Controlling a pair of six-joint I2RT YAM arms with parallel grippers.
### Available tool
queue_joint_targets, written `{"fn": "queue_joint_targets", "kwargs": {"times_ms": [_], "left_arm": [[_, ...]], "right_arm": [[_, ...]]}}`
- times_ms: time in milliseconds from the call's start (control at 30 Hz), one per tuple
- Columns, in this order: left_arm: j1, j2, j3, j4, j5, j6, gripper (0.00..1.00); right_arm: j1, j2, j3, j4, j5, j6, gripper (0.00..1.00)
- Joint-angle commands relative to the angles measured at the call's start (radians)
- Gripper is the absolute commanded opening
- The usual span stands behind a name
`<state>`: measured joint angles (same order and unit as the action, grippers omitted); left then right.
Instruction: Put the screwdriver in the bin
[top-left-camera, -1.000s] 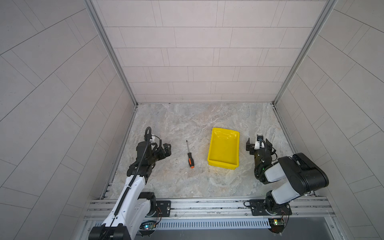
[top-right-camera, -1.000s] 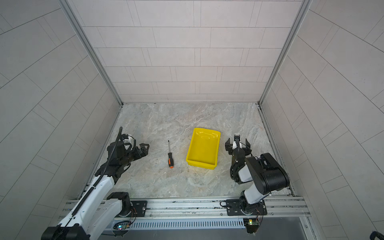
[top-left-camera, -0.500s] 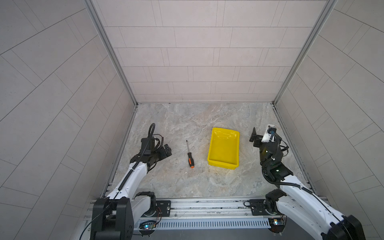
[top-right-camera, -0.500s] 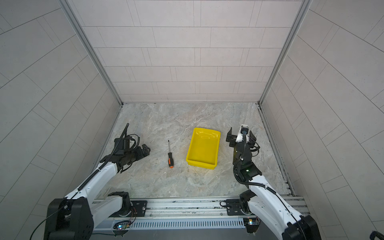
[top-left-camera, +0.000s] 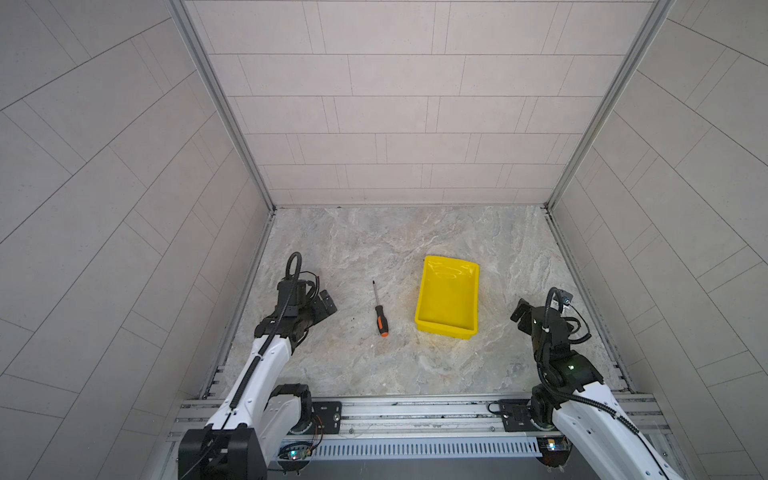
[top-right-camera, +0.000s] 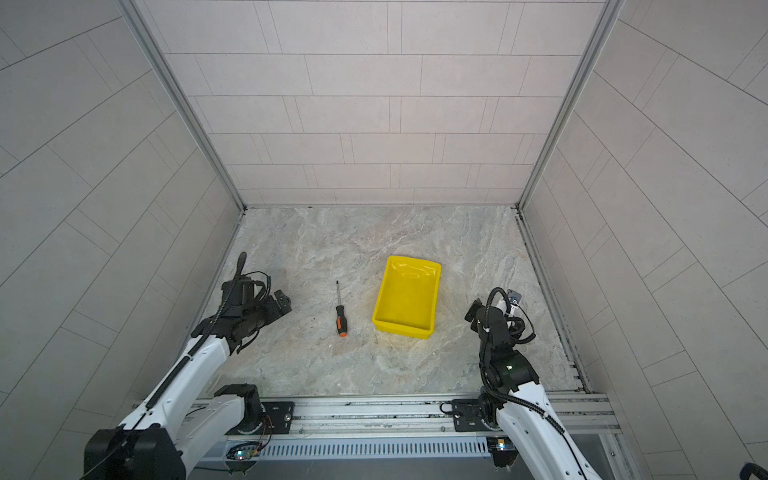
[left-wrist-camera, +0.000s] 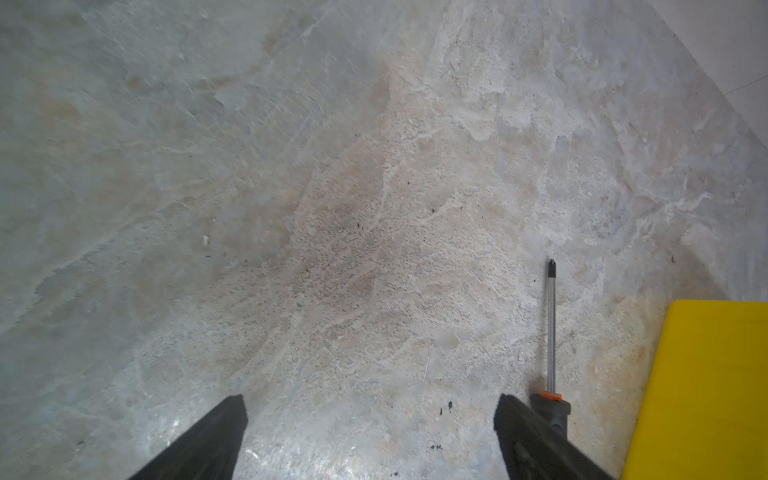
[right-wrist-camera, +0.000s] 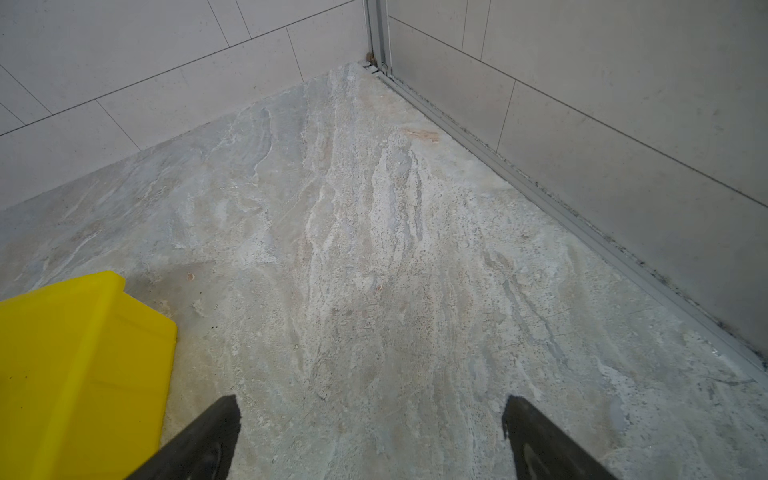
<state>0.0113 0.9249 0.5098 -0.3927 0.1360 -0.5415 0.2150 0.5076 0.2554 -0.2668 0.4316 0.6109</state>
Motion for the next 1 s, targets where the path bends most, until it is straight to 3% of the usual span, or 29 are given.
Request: {"fn": "queue_joint_targets", "kwargs": {"times_ms": [0, 133, 333, 500, 667, 767, 800, 867, 900, 967], "left_arm": [[0.006, -0.04, -0.017, -0.046, -0.068, -0.028, 1.0], [0.008, -0.074, -0.028, -0.044, -0.069, -0.035, 1.0], [0.009, -0.141, -0.048, -0.096, -0.17, -0.087, 1.0], [0.008, -0.225, -0.07, -0.145, -0.251, -0.154, 1.0], [0.009, -0.309, -0.087, -0.195, -0.328, -0.216, 1.0], [0.01, -0.357, -0.123, -0.152, -0.318, -0.149, 1.0], [0.008, -0.369, -0.123, -0.171, -0.357, -0.174, 1.0], [0.009, -0.394, -0.124, -0.267, -0.444, -0.343, 1.0], [0.01, -0.408, -0.132, -0.274, -0.43, -0.373, 1.0], [0.008, -0.438, -0.176, -0.168, -0.287, -0.355, 1.0]], "right_arm": [[-0.001, 0.046, -0.007, 0.055, -0.059, 0.023, 0.99], [0.001, 0.116, 0.018, 0.055, -0.112, 0.017, 0.99], [0.004, 0.122, 0.014, 0.079, -0.14, 0.025, 0.99], [0.026, 0.089, 0.154, -0.24, -0.278, 0.053, 0.99], [0.109, -0.025, 0.104, -0.281, -0.172, 0.025, 0.99], [0.124, -0.104, 0.077, -0.265, -0.15, 0.015, 0.99], [0.125, -0.123, 0.074, -0.273, -0.153, 0.013, 0.99], [0.126, -0.159, 0.063, -0.271, -0.165, 0.002, 0.99], [0.128, -0.169, 0.058, -0.266, -0.168, 0.0, 0.99], [0.127, -0.172, 0.056, -0.264, -0.162, 0.002, 0.99]]}}
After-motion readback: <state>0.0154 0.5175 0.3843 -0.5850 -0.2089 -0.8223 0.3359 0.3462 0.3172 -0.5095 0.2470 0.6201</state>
